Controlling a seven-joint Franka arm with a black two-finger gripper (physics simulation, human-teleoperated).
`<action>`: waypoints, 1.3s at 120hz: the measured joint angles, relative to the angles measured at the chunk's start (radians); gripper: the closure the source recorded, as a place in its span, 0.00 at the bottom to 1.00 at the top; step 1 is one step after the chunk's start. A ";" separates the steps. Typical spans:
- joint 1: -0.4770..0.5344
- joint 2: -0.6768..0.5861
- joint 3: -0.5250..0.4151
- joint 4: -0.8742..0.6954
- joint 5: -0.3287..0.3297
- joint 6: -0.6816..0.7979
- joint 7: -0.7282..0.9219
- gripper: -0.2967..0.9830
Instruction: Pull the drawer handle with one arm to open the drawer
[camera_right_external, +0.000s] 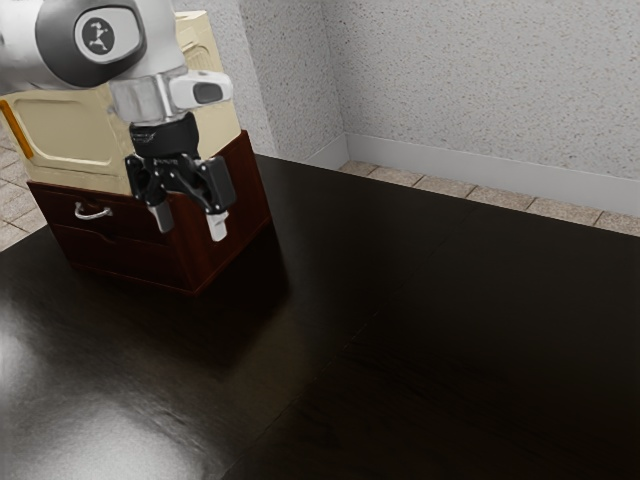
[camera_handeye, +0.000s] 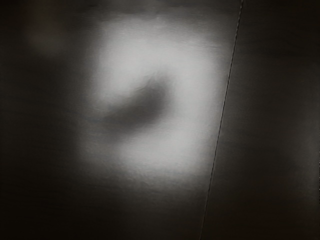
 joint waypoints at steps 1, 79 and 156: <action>0.000 0.000 0.000 0.000 0.000 0.005 0.000 0.23; 0.025 0.000 0.254 -0.001 -0.032 0.127 -0.001 0.23; 0.025 -0.017 0.770 -0.024 -0.020 0.074 0.167 0.23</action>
